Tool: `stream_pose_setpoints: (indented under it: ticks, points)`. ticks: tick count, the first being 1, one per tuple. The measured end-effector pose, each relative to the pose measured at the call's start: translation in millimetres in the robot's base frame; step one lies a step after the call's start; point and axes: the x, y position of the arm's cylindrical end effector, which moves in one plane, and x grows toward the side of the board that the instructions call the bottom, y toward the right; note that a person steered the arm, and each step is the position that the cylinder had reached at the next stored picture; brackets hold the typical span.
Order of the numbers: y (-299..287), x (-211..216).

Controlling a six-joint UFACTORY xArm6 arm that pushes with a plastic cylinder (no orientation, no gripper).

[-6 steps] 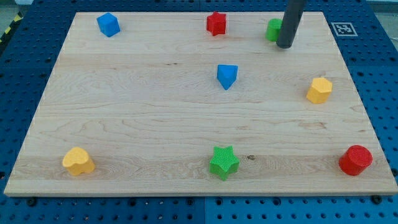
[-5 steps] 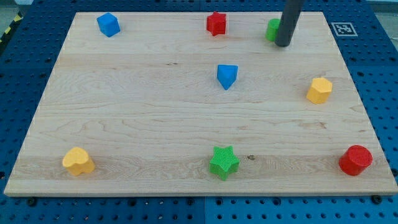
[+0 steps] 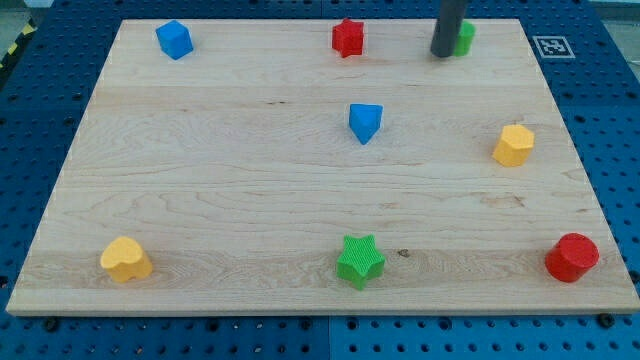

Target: Slightly push the green circle towards right corner

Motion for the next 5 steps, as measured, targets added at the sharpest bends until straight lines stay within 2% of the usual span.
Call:
stream_pose_setpoints:
  ticks: [1,2,3,4,5]
  points:
    - [7,0]
    - [-33,-3]
    - [-25,-25]
    - [15,-25]
    - [18,-25]
